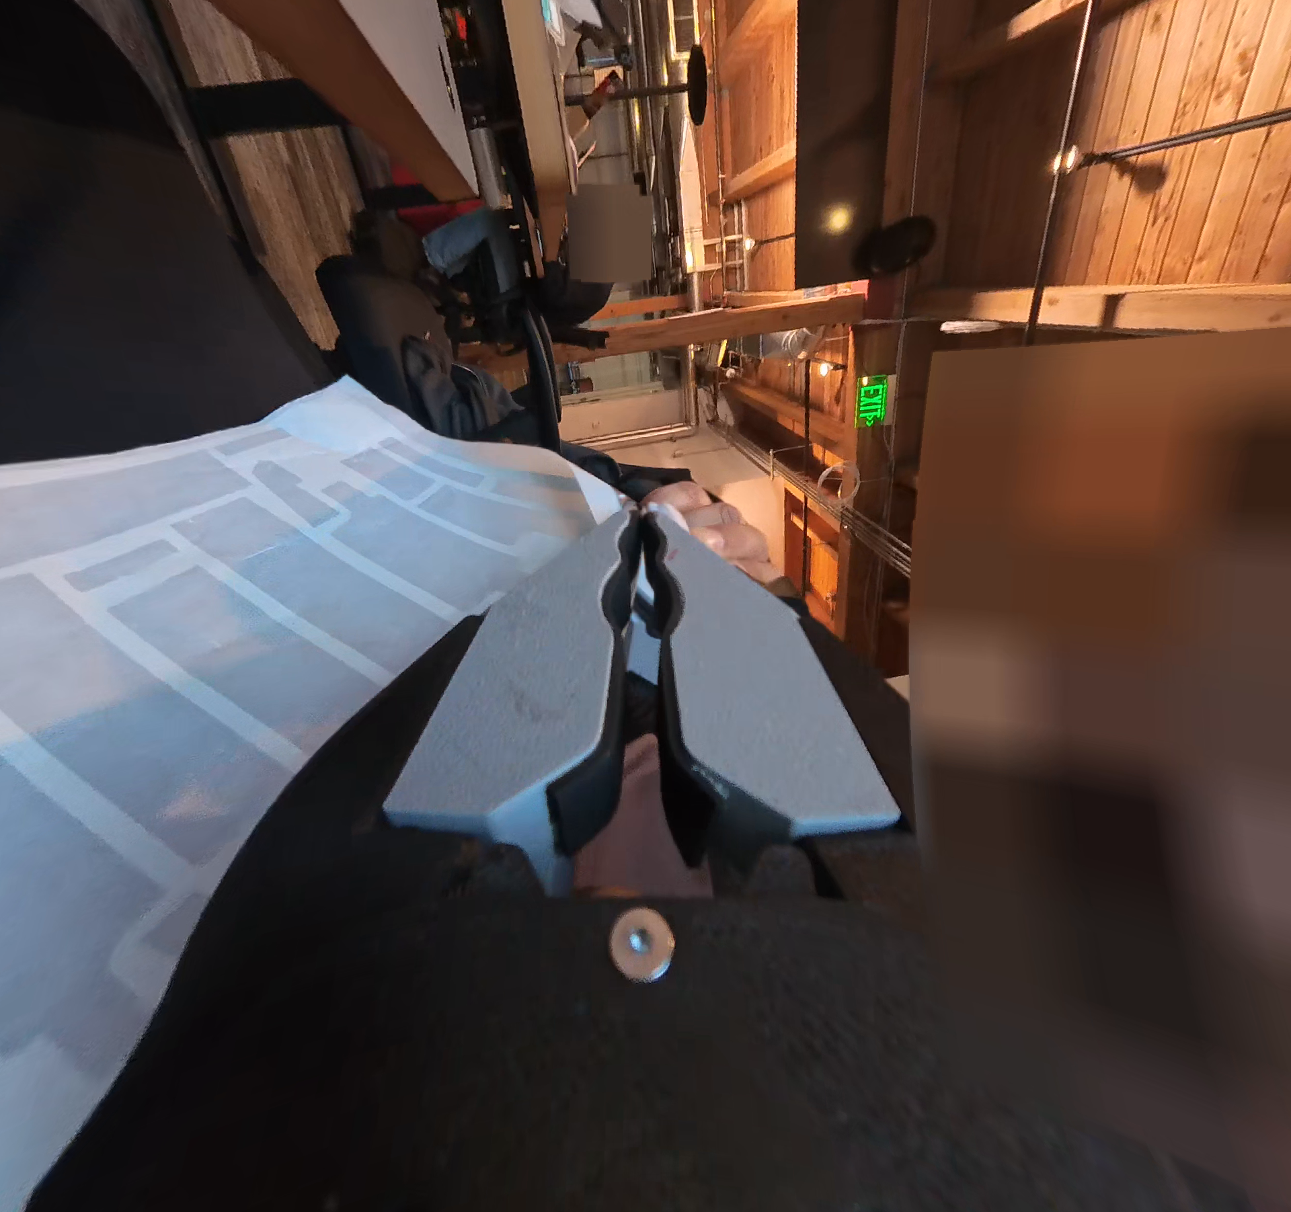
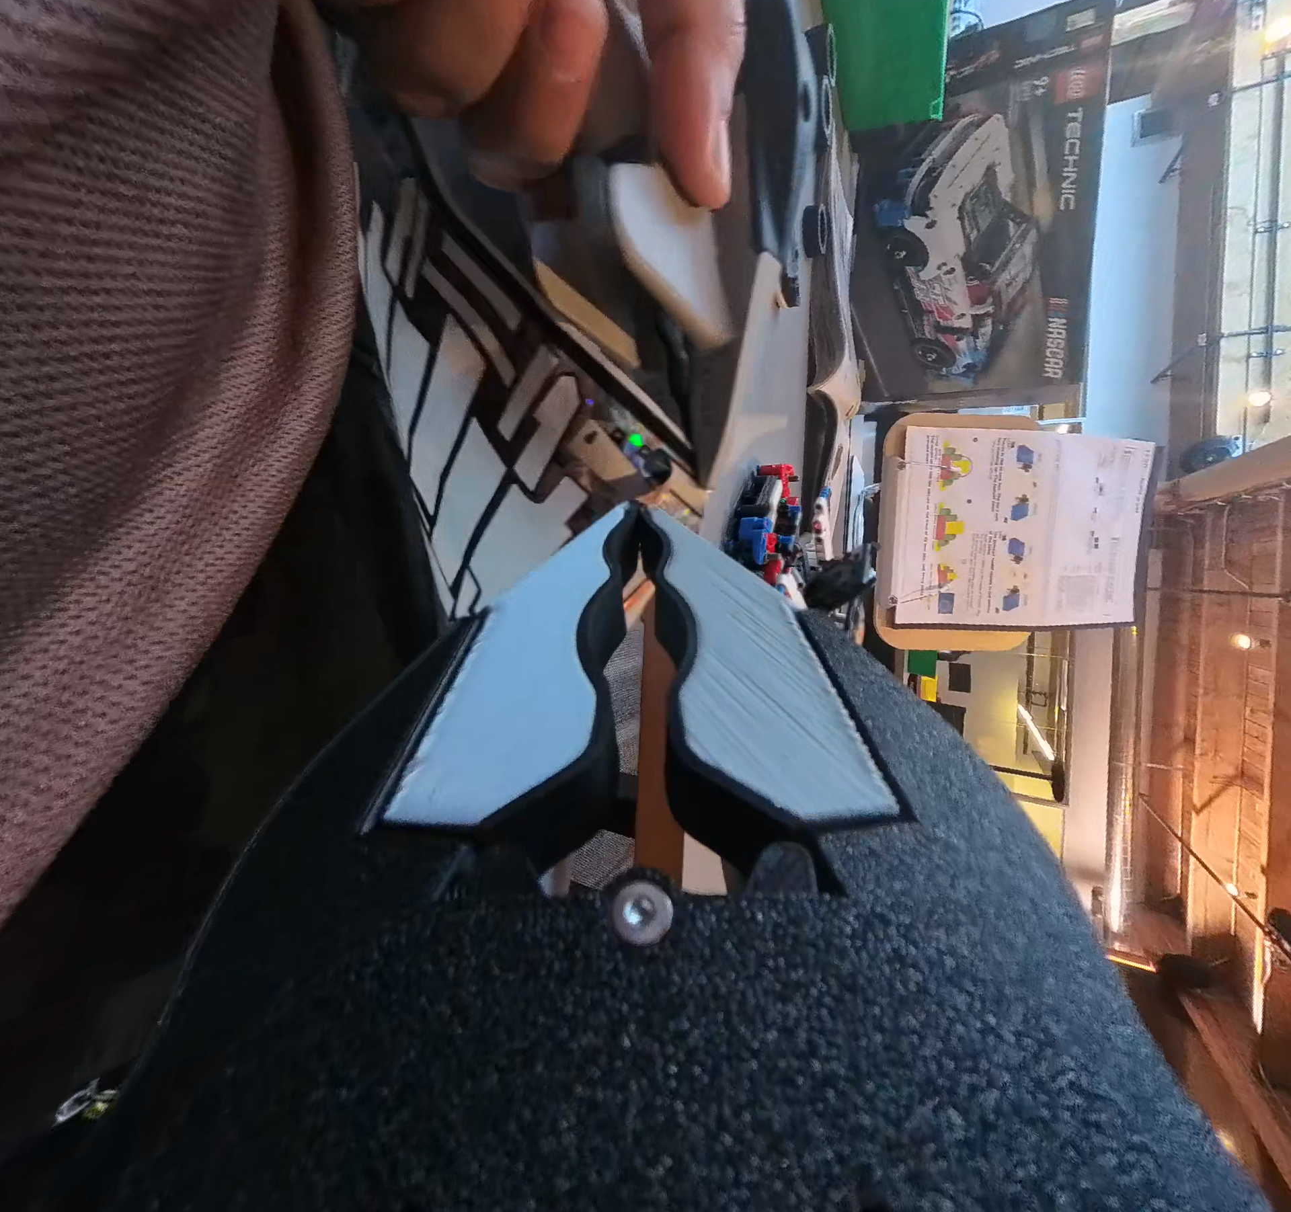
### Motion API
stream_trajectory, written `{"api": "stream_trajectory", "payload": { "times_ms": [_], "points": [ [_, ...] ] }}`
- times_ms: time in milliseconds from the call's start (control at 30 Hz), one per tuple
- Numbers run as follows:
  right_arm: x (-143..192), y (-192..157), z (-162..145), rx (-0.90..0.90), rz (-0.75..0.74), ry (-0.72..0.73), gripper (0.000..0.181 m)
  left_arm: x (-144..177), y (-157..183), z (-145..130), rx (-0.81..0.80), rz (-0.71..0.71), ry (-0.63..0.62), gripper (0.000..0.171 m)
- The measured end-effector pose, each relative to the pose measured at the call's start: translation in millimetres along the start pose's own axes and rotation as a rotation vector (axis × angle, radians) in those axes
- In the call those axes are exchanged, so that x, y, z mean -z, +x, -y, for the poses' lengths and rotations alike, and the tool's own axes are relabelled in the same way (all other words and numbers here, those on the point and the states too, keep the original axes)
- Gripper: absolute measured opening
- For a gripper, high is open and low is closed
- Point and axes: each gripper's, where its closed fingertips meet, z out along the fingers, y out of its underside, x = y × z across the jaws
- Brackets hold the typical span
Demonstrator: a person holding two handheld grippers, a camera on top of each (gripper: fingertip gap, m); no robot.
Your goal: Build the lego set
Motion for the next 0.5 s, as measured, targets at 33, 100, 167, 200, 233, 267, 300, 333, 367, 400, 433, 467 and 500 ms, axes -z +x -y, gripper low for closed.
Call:
{"api": "stream_trajectory", "payload": {
  "times_ms": [33,100,167,200,233,267,300,333,367,400,433,467,500],
  "points": [
    [-1,-1,0,-0.009,0.005,0.002,0.000,0,1,1,-0.013,0.005,-0.002,0.000],
    [-1,0,1,-0.032,0.009,0.009,0.000,-1,3,1,-0.015,-0.001,-0.002,0.000],
    [0,1,1,-0.057,0.015,0.020,0.000,1,1,3,-0.021,0.009,0.009,0.000],
    [0,1,1,-0.081,0.026,0.028,0.000,2,-1,5,-0.024,0.014,0.016,0.000],
    [1,1,1,-0.106,0.035,0.037,0.000,3,0,7,-0.029,0.014,0.022,0.000],
    [2,2,1,-0.130,0.041,0.047,0.000,4,-1,10,-0.053,0.028,0.029,0.000],
    [3,4,0,-0.151,0.042,0.055,0.000,5,-1,12,-0.085,0.046,0.034,0.000],
    [5,7,0,-0.172,0.045,0.069,0.000,6,1,14,-0.114,0.055,0.037,0.000],
    [7,8,2,-0.203,0.056,0.090,0.000,5,3,16,-0.140,0.064,0.039,0.000],
    [9,9,4,-0.247,0.073,0.116,0.000,5,5,19,-0.163,0.072,0.042,0.000],
    [12,12,5,-0.299,0.093,0.146,0.000,6,8,22,-0.183,0.076,0.046,0.000],
    [15,15,7,-0.356,0.113,0.175,0.000,6,9,24,-0.208,0.087,0.044,0.000],
    [19,19,6,-0.412,0.128,0.201,0.000,6,10,25,-0.244,0.106,0.035,0.000]
  ]
}}
